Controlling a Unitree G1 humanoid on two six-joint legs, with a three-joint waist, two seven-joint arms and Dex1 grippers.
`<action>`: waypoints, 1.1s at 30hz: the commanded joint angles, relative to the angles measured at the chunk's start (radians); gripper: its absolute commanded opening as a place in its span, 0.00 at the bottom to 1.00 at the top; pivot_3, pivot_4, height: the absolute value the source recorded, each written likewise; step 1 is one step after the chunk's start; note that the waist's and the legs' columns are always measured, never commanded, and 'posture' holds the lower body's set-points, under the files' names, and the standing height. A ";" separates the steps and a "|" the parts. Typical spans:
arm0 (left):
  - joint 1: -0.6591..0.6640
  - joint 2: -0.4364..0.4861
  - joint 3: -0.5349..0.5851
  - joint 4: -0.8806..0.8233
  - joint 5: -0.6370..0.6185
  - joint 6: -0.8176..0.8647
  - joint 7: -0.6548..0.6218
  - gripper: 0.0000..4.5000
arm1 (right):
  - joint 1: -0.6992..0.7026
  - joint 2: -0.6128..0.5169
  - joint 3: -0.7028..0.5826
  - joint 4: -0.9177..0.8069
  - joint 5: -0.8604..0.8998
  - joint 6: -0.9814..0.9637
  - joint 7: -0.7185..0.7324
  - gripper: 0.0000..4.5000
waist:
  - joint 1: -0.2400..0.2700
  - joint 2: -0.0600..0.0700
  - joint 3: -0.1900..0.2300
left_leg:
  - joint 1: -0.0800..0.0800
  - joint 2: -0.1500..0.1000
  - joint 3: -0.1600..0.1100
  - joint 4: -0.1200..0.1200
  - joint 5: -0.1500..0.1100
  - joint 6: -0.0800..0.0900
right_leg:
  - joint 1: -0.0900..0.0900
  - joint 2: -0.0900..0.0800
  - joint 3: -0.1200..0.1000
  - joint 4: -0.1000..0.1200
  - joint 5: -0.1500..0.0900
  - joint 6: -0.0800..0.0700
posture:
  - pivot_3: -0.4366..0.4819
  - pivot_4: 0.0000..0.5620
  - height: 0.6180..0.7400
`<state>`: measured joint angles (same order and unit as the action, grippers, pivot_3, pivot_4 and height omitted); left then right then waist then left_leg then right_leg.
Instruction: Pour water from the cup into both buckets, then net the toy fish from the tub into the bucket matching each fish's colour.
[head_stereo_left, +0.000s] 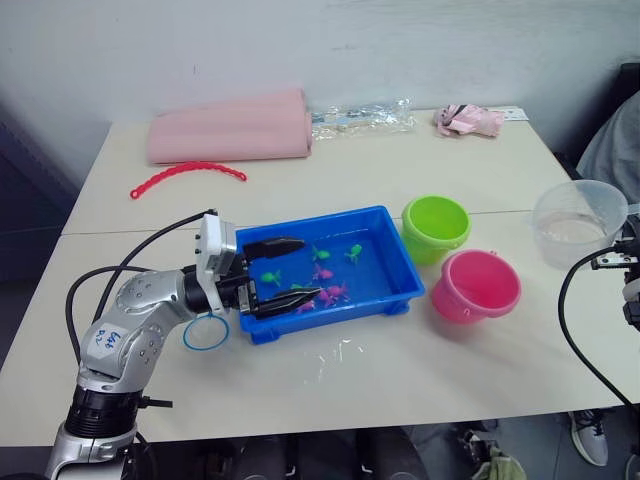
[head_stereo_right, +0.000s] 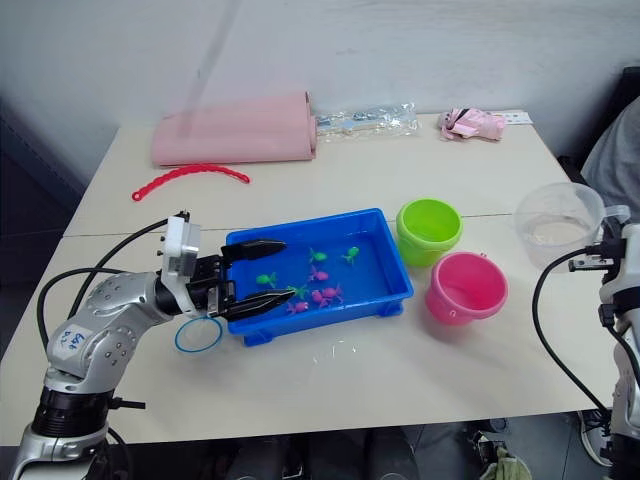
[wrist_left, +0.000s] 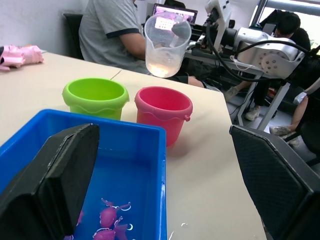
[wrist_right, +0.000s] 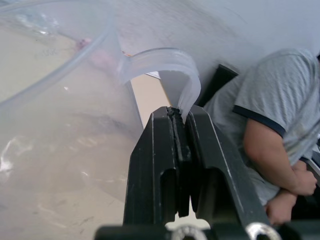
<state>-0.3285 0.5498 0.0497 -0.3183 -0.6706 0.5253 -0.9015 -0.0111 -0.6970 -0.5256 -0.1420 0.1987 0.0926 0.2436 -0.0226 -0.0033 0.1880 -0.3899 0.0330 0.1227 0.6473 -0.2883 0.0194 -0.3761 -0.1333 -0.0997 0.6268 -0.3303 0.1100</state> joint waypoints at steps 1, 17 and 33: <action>-0.022 -0.011 -0.005 -0.007 -0.012 0.009 0.009 1.00 | 0.028 -0.026 -0.018 -0.078 -0.050 -0.050 0.021 0.00 | 0.001 0.000 0.000 | 0.000 0.000 0.000 0.000 0.000 0.000 | 0.000 0.000 -0.001 0.000 0.000 0.000 | 0.48 0.27 1.00; -0.061 -0.042 -0.042 0.040 0.028 -0.019 0.002 1.00 | 0.117 -0.032 0.018 -0.048 -0.356 -0.302 -0.001 0.00 | 0.000 0.000 0.000 | 0.000 0.000 0.000 0.000 0.001 -0.001 | 0.000 0.000 -0.001 0.000 0.000 0.001 | 0.48 0.27 1.00; -0.074 -0.050 -0.049 0.041 0.035 -0.031 -0.002 1.00 | 0.106 -0.038 0.007 0.047 -0.476 -0.436 -0.075 0.00 | 0.000 0.000 0.000 | 0.000 -0.001 -0.001 0.001 0.002 -0.001 | 0.000 0.000 -0.001 0.001 0.000 0.000 | 0.48 0.27 1.00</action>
<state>-0.3864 0.5029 -0.0016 -0.2594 -0.6370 0.5123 -0.8957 0.1025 -0.7104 -0.4830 -0.0772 -0.2809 -0.3208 0.1910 -0.0221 -0.0034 0.1881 -0.3899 0.0325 0.1222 0.6483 -0.2862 0.0187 -0.3757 -0.1333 -0.1010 0.6273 -0.3301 0.1106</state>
